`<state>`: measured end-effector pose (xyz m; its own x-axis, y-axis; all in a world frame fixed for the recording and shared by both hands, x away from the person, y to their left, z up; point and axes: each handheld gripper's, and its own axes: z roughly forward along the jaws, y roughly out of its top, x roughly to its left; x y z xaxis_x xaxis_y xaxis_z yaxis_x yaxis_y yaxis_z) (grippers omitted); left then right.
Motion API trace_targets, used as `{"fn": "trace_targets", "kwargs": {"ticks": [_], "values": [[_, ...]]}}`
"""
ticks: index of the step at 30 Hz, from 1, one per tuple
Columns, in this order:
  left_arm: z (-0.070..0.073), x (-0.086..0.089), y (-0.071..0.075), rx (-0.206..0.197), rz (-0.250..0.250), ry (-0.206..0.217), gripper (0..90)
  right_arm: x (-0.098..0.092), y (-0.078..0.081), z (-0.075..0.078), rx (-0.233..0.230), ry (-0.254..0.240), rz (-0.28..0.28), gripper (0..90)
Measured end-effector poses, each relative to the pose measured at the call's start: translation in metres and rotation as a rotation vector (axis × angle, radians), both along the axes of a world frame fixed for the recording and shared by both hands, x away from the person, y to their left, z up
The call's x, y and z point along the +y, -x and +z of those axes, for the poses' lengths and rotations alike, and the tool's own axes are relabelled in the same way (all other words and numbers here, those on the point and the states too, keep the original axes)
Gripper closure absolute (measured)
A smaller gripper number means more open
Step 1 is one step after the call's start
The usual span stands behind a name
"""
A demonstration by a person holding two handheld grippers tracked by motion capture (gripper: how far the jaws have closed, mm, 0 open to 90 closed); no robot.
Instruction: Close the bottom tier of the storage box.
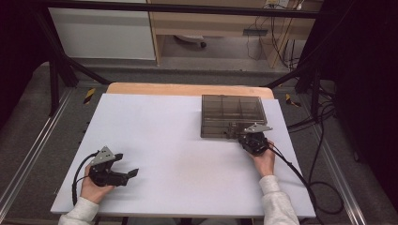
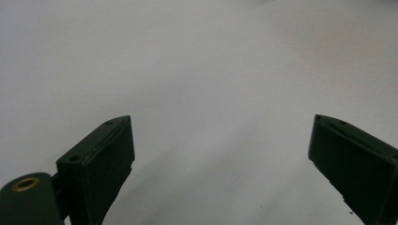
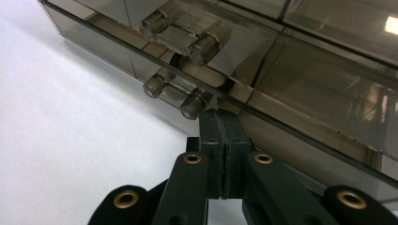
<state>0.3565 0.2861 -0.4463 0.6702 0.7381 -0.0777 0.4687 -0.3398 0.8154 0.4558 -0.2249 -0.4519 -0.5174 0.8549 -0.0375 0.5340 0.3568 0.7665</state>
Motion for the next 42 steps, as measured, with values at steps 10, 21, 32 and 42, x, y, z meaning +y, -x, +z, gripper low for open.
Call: {"fn": "trace_targets", "kwargs": {"ticks": [10,21,32,42], "values": [[0.0,0.0001,0.0001,0.001,0.001,0.0,7.1,0.0003,-0.0025,-0.0002,-0.006,-0.002,-0.002,89.9],[-0.0003,0.0001,-0.0002,0.001,0.0,-0.002,7.1,0.0004,-0.0049,-0.0009,-0.008,-0.003,-0.005,90.0],[-0.0001,0.0003,0.0,0.0,0.001,-0.001,7.1,0.0005,-0.0043,-0.0002,-0.014,0.0,-0.007,90.0],[0.0003,0.0008,0.0002,0.0,0.002,0.002,7.1,-0.0003,0.0036,0.0069,-0.02,-0.021,0.004,83.7]]}}
